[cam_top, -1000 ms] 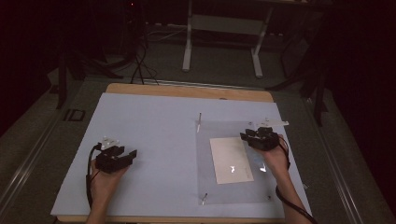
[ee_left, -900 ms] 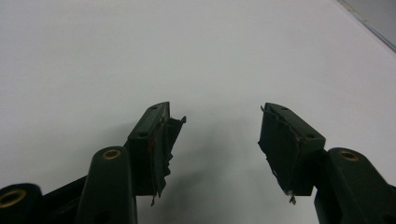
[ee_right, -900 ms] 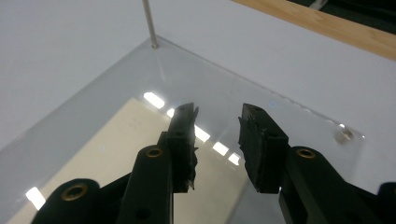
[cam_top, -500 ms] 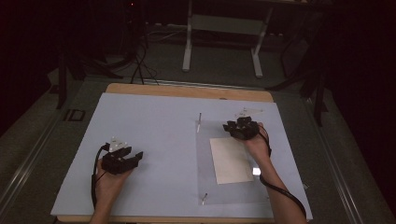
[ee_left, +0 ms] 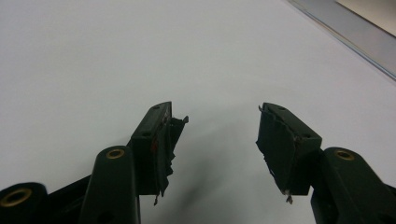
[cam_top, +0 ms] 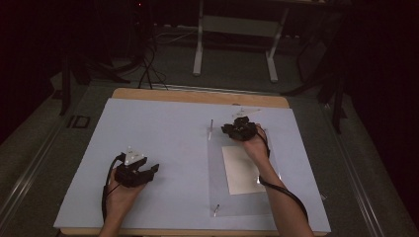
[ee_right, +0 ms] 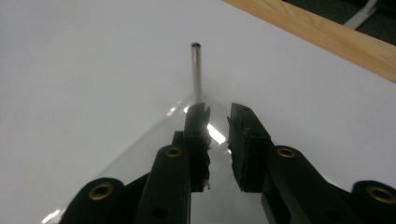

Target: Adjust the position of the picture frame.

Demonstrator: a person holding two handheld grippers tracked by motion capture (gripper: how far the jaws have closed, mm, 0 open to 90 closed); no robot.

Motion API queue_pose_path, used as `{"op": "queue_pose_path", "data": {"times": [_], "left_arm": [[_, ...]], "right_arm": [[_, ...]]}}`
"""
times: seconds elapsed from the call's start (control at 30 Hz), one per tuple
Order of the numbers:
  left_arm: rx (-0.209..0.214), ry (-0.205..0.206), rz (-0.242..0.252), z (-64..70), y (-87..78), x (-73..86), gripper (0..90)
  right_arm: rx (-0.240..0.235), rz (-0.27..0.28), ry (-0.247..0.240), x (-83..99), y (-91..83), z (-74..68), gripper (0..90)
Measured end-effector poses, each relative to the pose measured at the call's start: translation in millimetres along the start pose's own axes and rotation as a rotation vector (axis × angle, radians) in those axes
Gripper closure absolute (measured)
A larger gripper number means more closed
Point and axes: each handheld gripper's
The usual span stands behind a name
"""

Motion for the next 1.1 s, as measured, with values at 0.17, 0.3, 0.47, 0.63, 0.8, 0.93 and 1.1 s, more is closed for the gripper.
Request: {"op": "queue_pose_path", "data": {"times": [0.17,0.3,0.47,0.63,0.8,0.93,1.1], "left_arm": [[0.012,0.035,-0.017,9.5,4.8,-1.1,44.8],[0.031,0.04,-0.015,14.5,7.2,-2.2,44.1],[0.048,0.047,-0.014,18.3,7.6,-3.1,44.2],[0.064,0.056,-0.016,23.4,8.0,-2.4,44.3],[0.101,0.071,-0.012,31.6,9.1,-4.6,44.6],[0.126,0.088,-0.011,39.3,10.7,-5.6,44.7],[0.194,0.134,-0.012,56.8,15.6,-8.4,45.3]], "right_arm": [[-0.007,0.0,0.004,-9.0,13.5,-8.0,72.1],[-0.018,0.002,0.027,-13.4,22.2,-11.7,69.3],[-0.019,-0.018,0.023,-18.3,39.9,-22.3,66.9],[0.019,-0.055,0.038,-20.1,59.4,-29.9,74.9],[0.042,-0.066,0.056,-17.4,65.7,-29.3,84.0],[0.064,-0.073,0.028,-19.5,65.6,-31.7,85.4],[0.108,-0.078,0.066,-21.3,64.1,-25.3,85.6]]}}
Point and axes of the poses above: each handheld gripper's, and its own axes: y roughly forward along the jaws, x roughly out of its underside, z roughly to its right, and after that the axes turned 12 degrees about x, right-handed
